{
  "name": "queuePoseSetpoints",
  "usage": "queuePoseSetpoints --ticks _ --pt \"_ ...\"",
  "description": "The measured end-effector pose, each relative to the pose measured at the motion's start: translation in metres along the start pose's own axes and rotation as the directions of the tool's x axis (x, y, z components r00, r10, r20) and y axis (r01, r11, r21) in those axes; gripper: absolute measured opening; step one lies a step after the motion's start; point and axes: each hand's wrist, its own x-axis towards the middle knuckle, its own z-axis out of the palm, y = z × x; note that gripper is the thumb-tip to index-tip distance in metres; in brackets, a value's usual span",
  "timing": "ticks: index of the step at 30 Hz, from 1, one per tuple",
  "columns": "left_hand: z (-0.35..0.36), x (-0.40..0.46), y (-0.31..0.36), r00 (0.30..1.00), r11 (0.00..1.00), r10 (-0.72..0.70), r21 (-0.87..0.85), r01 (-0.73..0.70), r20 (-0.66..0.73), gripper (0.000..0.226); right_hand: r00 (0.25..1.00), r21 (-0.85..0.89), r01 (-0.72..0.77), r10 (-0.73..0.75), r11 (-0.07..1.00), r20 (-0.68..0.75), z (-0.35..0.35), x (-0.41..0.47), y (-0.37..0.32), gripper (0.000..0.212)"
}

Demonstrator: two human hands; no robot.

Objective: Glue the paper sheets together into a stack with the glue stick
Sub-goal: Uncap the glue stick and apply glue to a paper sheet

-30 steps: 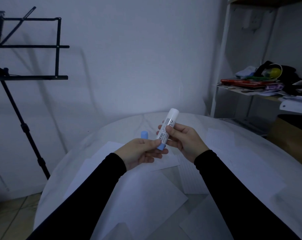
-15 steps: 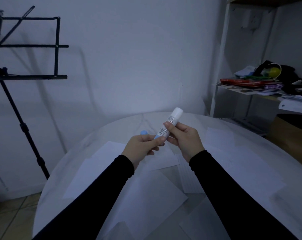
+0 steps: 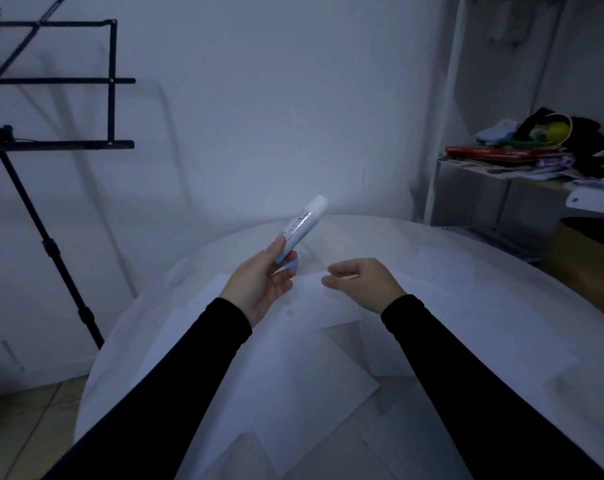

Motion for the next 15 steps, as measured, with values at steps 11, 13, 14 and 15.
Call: queuePoseSetpoints --ticks 11,13,14,15 --pt "-0.022 -0.009 -0.011 0.952 0.973 -0.215 -0.036 0.228 0.217 0.036 0.964 -0.634 0.153 0.029 0.758 0.266 0.016 0.027 0.033 0.057" --pt "-0.018 -0.014 -0.017 0.935 0.967 -0.236 -0.03 0.252 0.265 0.038 0.96 -0.663 0.183 0.013 0.725 0.279 0.019 0.023 0.034 0.06" --pt "-0.016 -0.016 -0.019 0.93 0.967 -0.23 -0.042 0.252 0.287 0.038 0.961 -0.677 0.191 0.005 0.711 0.277 0.02 0.021 0.034 0.059" --pt "-0.013 -0.017 -0.021 0.926 0.967 -0.218 -0.059 0.247 0.309 0.039 0.962 -0.69 0.197 0.0 0.697 0.275 0.02 0.019 0.033 0.059"
